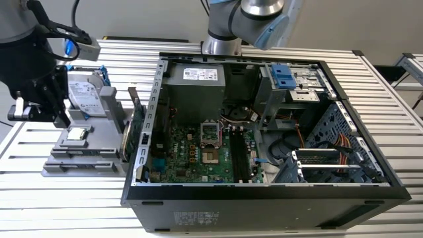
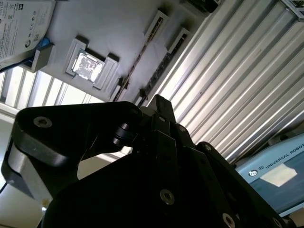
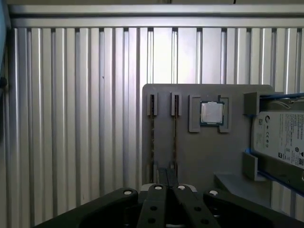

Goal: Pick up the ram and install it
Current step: 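Pick up the ram and move it above insertion slot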

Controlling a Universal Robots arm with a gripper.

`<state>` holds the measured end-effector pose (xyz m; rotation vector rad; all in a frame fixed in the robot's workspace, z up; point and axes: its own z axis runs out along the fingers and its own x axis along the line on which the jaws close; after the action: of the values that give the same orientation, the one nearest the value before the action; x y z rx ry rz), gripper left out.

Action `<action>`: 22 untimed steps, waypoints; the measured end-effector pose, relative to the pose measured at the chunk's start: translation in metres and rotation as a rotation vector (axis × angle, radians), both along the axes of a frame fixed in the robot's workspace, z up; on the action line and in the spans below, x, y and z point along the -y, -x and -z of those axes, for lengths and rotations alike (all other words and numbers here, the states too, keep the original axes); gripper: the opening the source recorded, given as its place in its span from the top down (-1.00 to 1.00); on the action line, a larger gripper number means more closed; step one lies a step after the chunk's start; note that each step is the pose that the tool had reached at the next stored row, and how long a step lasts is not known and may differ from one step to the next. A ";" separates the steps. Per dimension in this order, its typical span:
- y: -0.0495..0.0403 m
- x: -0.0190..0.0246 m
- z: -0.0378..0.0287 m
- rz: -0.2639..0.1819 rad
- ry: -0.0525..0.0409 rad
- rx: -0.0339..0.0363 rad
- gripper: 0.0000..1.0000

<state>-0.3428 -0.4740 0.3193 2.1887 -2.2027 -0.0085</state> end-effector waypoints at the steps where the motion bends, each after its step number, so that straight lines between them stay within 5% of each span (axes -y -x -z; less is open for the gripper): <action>1: 0.0000 0.0000 0.0007 0.000 0.0000 0.0000 1.00; 22: 0.0000 0.0000 0.0143 0.000 0.0002 0.0000 1.00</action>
<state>-0.3428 -0.4740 0.3050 2.1886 -2.2026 -0.0083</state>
